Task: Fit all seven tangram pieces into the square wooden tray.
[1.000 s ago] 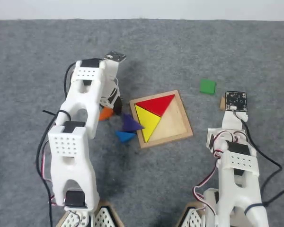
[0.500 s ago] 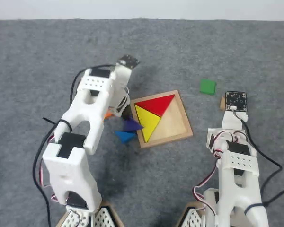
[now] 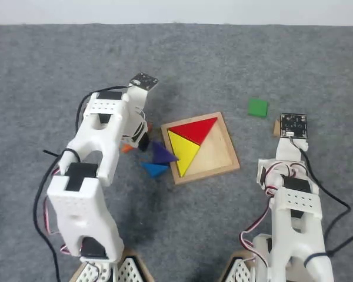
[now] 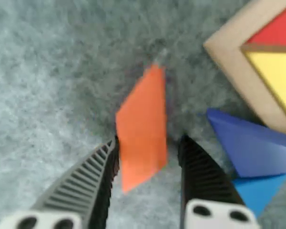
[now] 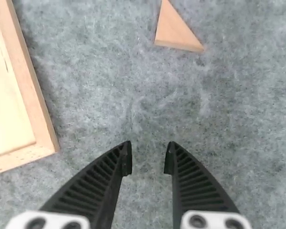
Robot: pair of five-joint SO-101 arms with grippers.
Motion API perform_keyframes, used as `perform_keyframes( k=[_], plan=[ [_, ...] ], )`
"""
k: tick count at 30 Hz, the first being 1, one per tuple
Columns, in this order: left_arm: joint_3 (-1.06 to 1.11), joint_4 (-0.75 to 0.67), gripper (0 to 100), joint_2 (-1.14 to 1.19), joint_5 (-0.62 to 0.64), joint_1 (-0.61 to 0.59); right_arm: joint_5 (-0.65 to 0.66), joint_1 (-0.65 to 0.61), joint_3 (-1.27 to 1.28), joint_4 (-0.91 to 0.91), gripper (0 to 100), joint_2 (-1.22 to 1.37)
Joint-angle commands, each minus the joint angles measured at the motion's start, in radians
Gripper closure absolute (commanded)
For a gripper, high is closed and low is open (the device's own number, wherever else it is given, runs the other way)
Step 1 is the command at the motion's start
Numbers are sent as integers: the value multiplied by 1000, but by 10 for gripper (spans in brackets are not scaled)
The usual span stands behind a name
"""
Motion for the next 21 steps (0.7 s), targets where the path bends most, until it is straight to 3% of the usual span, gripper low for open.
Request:
perform_keyframes(
  k=[1, 11, 15, 21],
  plan=[
    [-59, -2, 809, 23, -26, -20, 12, 7, -3, -15, 876, -35],
    [-213, 64, 812, 21, -37, -94, 12, 7, -3, -18, 876, -35],
    [-309, 164, 812, 21, -37, -66, 12, 7, -3, -21, 876, -35],
    [-340, 176, 812, 23, -37, -11, 12, 7, -3, -21, 876, -35]
  ],
)
